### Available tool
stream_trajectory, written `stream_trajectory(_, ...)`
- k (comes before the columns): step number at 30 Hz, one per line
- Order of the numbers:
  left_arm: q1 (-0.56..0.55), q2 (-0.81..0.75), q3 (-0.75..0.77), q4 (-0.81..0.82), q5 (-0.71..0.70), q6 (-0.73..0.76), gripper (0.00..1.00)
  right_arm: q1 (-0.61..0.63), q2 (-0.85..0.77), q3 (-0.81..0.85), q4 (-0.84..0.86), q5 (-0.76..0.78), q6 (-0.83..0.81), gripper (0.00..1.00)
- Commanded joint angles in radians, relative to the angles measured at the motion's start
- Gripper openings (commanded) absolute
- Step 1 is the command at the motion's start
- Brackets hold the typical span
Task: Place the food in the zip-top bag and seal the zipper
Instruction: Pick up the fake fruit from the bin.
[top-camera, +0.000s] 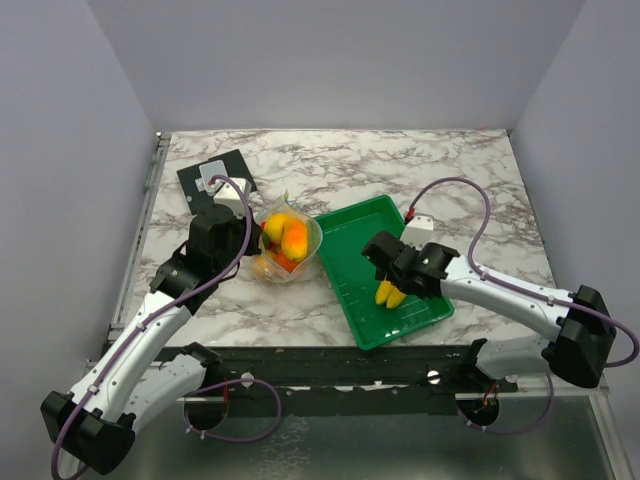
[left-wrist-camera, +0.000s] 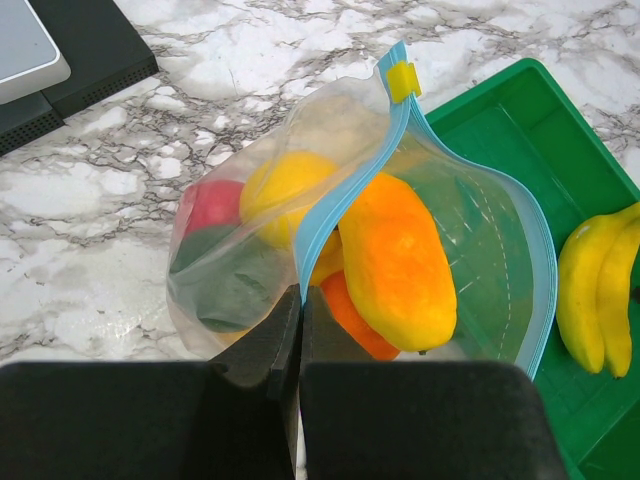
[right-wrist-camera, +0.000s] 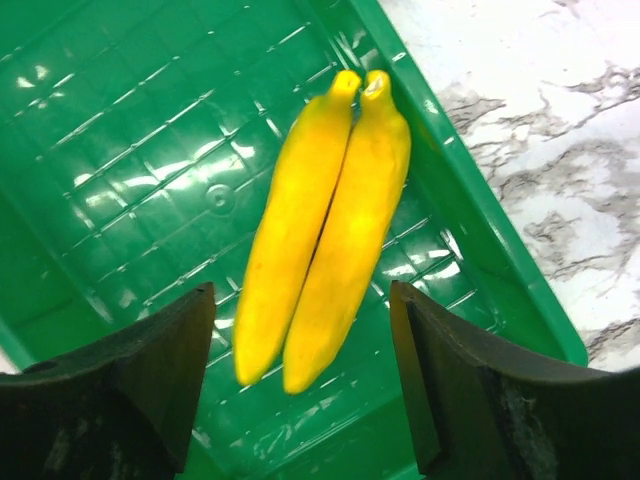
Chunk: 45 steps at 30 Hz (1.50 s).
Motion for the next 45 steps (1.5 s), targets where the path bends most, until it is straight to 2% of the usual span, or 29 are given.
stream_trajectory(1,-0.008,-0.006,-0.009,0.010,0.017,0.004,0.00,-0.035,0.056,0.006,-0.018,0.063,0.058,0.84)
stream_trajectory(2,-0.008,-0.006,-0.010,0.009,0.016,0.004,0.00,-0.044,0.067,0.002,-0.014,0.061,0.066,0.88)
stream_trajectory(8,-0.009,-0.006,-0.010,0.009,0.017,0.003,0.00,-0.081,0.083,-0.055,0.088,0.004,0.060,0.94)
stream_trajectory(11,-0.011,-0.005,-0.010,0.009,0.017,0.004,0.00,-0.115,0.091,-0.083,0.131,-0.034,0.063,1.00)
stream_trajectory(25,-0.012,-0.001,-0.009,0.009,0.014,0.004,0.00,-0.210,0.170,-0.138,0.296,-0.177,0.071,1.00)
stream_trajectory(32,-0.013,-0.003,-0.010,0.010,0.014,0.005,0.00,-0.217,0.193,-0.144,0.314,-0.193,0.080,1.00)
stream_trajectory(38,-0.012,-0.006,-0.010,0.009,0.014,0.006,0.00,-0.219,0.208,-0.170,0.331,-0.203,0.092,0.92)
stream_trajectory(42,-0.012,-0.005,-0.010,0.009,0.014,0.006,0.00,-0.220,0.213,-0.182,0.348,-0.209,0.093,0.81)
stream_trajectory(45,-0.012,-0.003,-0.010,0.009,0.014,0.005,0.00,-0.218,0.207,-0.180,0.349,-0.207,0.093,0.67)
